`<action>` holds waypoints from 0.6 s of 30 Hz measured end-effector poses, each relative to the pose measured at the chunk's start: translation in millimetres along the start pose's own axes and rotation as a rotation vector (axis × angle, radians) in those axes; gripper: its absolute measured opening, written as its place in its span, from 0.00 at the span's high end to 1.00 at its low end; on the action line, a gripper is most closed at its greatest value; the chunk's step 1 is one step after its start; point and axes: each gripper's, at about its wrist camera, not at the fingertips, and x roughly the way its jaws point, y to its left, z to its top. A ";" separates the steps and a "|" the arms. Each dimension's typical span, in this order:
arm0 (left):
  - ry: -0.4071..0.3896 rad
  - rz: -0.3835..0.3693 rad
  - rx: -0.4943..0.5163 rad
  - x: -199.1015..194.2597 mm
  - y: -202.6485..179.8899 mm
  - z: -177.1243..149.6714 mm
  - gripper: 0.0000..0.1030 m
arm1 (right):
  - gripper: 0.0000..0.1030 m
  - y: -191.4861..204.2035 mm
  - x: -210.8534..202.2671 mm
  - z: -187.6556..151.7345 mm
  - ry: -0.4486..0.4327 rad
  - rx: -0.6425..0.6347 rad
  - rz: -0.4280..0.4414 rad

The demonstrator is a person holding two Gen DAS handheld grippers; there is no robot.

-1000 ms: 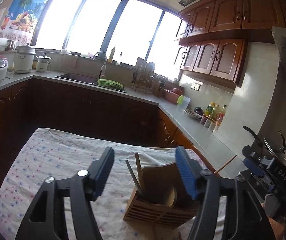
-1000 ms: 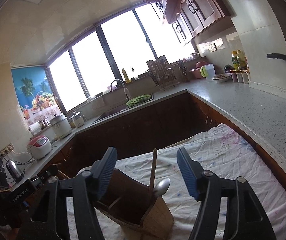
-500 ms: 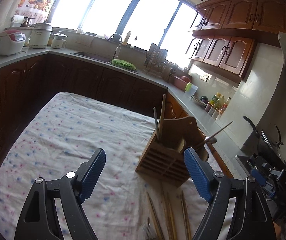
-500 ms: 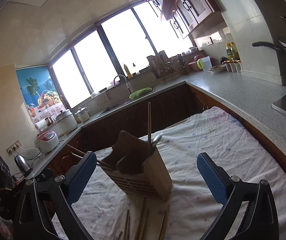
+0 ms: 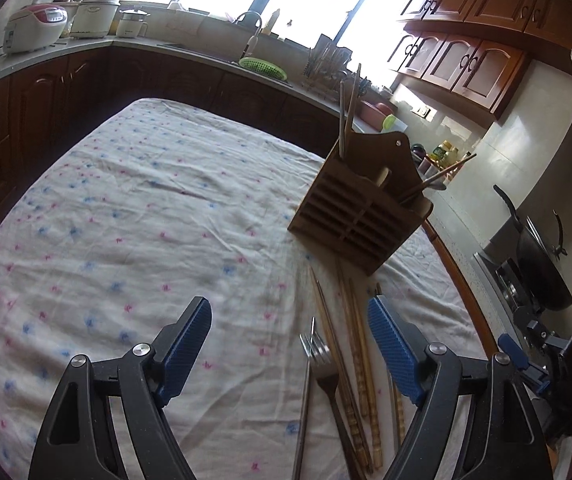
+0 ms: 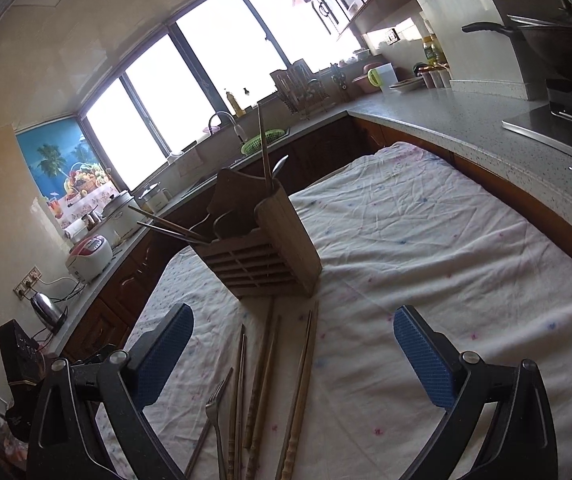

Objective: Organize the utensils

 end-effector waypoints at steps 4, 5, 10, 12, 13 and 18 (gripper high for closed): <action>0.045 0.001 -0.011 7.4 2.2 -9.5 0.23 | 0.01 -3.2 -0.2 -15.6 0.032 0.006 -0.011; 0.055 -0.001 -0.014 9.0 2.1 -10.8 0.23 | 0.01 -4.2 0.4 -18.7 0.041 0.008 -0.012; 0.108 -0.023 -0.002 21.8 -3.6 -14.5 0.23 | 0.02 -8.9 3.1 -30.9 0.072 0.012 -0.022; 0.127 -0.029 0.004 27.2 -6.7 -15.2 0.23 | 0.02 -10.7 4.5 -33.5 0.083 0.018 -0.025; 0.138 -0.033 0.008 30.9 -8.1 -15.8 0.24 | 0.03 -10.7 4.9 -34.1 0.087 0.020 -0.027; 0.207 -0.022 0.044 53.4 -17.0 -16.8 0.29 | 0.03 -12.2 5.0 -32.1 0.088 0.021 -0.030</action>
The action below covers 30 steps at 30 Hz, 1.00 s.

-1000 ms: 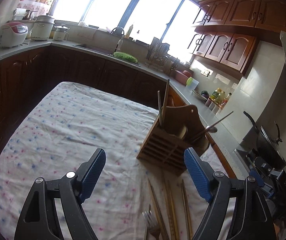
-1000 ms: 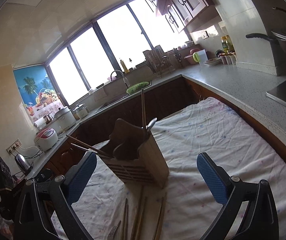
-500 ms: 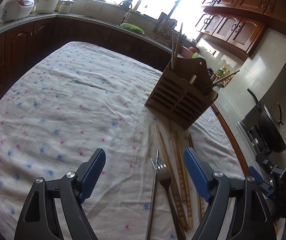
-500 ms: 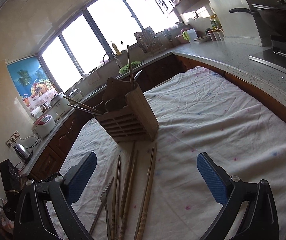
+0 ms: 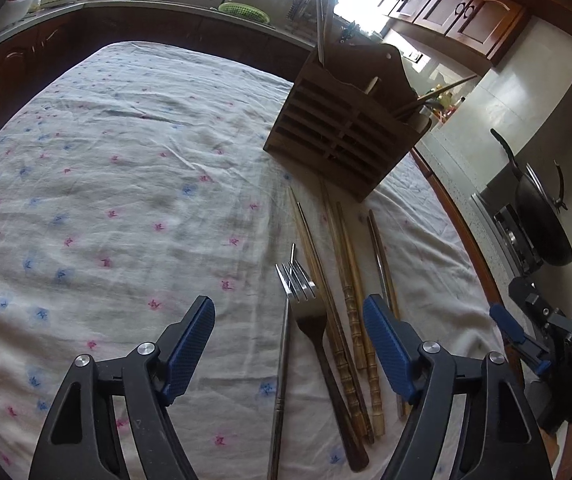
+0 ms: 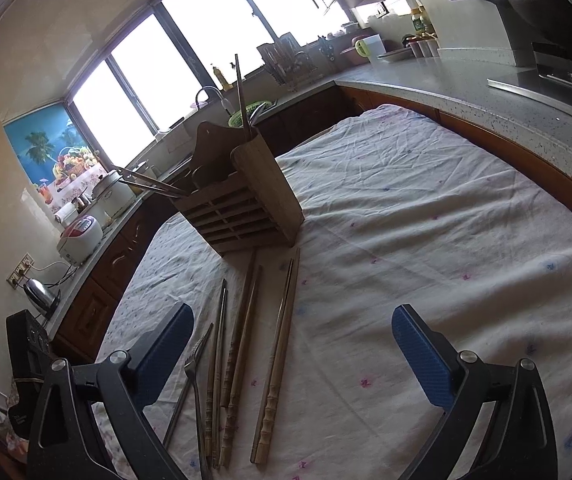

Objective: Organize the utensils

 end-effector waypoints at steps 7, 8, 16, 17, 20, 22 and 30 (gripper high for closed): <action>0.090 0.021 0.015 33.0 -8.8 7.9 0.41 | 0.19 -0.8 14.1 4.7 0.041 -0.011 0.003; 0.097 0.023 0.018 36.4 -9.9 8.8 0.43 | 0.23 -0.9 18.8 5.6 0.054 -0.014 0.000; 0.123 0.072 0.085 59.1 -23.1 16.2 0.65 | 0.55 4.1 56.0 10.4 0.150 -0.047 -0.008; 0.124 0.063 0.090 59.9 -23.7 16.2 0.71 | 0.55 5.2 58.0 9.8 0.153 -0.050 -0.007; 0.123 0.061 0.117 59.9 -25.8 15.0 0.72 | 0.56 7.0 61.1 7.0 0.163 -0.054 -0.002; 0.120 0.063 0.130 55.3 -23.3 14.6 0.73 | 0.56 6.6 61.9 6.5 0.169 -0.052 -0.001; 0.069 0.086 0.091 22.4 7.8 20.8 0.76 | 0.57 1.0 61.9 8.7 0.168 -0.044 -0.012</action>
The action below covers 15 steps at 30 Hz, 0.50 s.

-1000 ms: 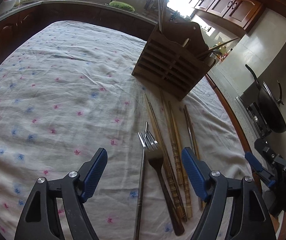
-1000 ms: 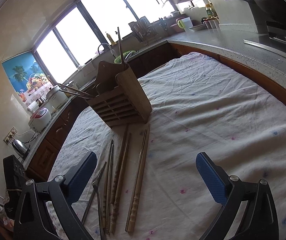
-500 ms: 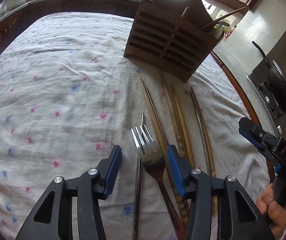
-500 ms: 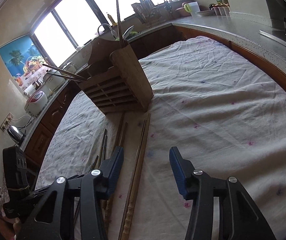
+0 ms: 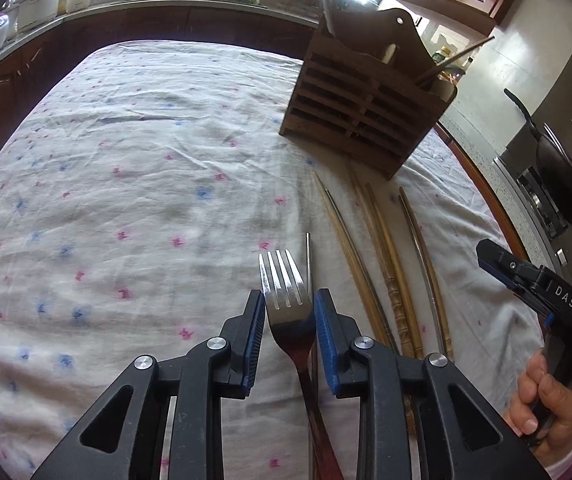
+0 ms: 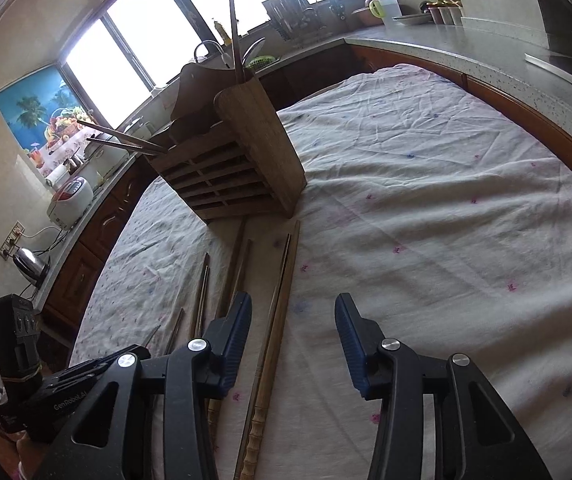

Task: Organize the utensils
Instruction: 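Carry the chopstick with the right gripper toward the holder while the left gripper carries the fork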

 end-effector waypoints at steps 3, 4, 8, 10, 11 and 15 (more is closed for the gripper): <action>-0.017 0.008 -0.017 -7.7 7.9 2.8 0.76 | 0.57 0.3 6.2 2.5 0.009 -0.003 -0.005; -0.022 0.009 -0.023 -9.1 10.1 3.8 0.76 | 0.57 1.2 8.8 4.1 0.011 -0.008 -0.008; -0.028 0.032 -0.044 -8.0 19.2 6.2 0.76 | 0.62 6.0 23.9 14.0 0.025 -0.042 -0.035; -0.019 0.045 -0.054 -2.9 22.0 8.1 0.76 | 0.69 7.2 33.8 19.9 0.036 -0.061 -0.056; -0.010 0.048 -0.060 0.3 23.6 9.0 0.76 | 0.71 7.8 39.7 23.1 0.045 -0.068 -0.064; 0.026 0.050 -0.084 11.0 28.6 11.1 0.75 | 0.79 14.4 63.8 33.9 0.080 -0.111 -0.090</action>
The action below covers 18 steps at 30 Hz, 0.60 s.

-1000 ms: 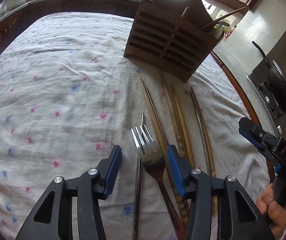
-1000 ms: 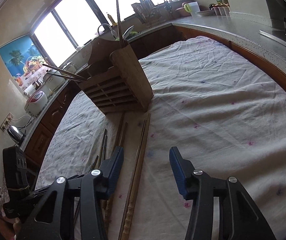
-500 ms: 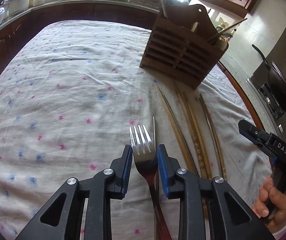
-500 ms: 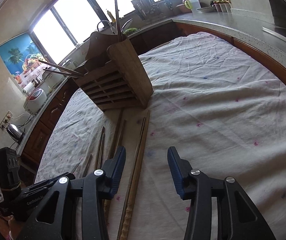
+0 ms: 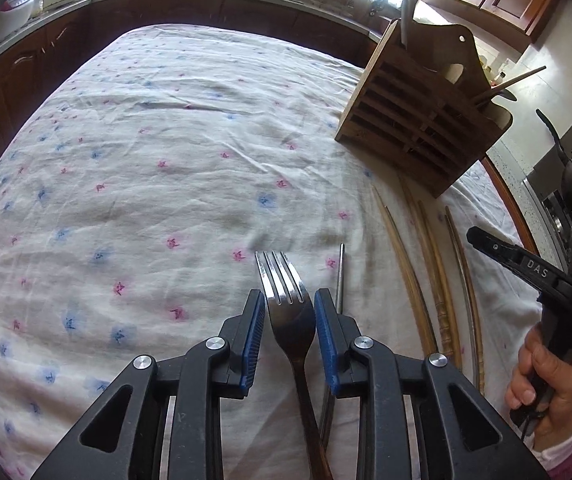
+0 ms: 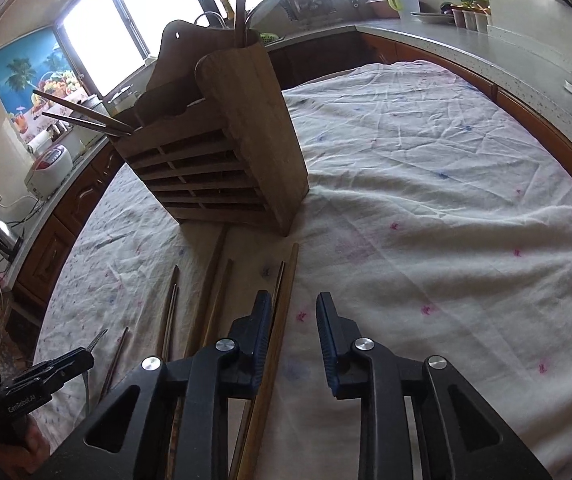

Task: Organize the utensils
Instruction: 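Carry the chopstick with the right gripper toward the holder while the left gripper carries the fork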

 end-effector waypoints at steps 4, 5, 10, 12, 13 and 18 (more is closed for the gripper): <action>0.000 0.012 0.030 4.0 -2.3 3.5 0.74 | 0.87 9.5 24.2 4.0 0.061 -0.057 -0.035; -0.001 0.016 0.039 4.8 -3.1 4.1 0.74 | 0.88 11.2 24.4 3.7 0.051 -0.070 -0.048; -0.009 0.016 0.073 6.9 -5.7 5.5 0.75 | 0.90 11.9 28.4 4.8 0.050 -0.076 -0.058; -0.009 0.009 0.074 6.7 -4.5 5.6 0.77 | 0.90 14.4 30.0 5.5 0.051 -0.095 -0.069; -0.008 0.001 0.067 6.0 -2.6 5.9 0.80 | 0.90 15.9 30.0 6.3 0.051 -0.102 -0.074; -0.014 -0.056 -0.002 -5.9 12.8 3.5 0.84 | 0.94 14.4 23.9 6.9 0.058 -0.075 -0.031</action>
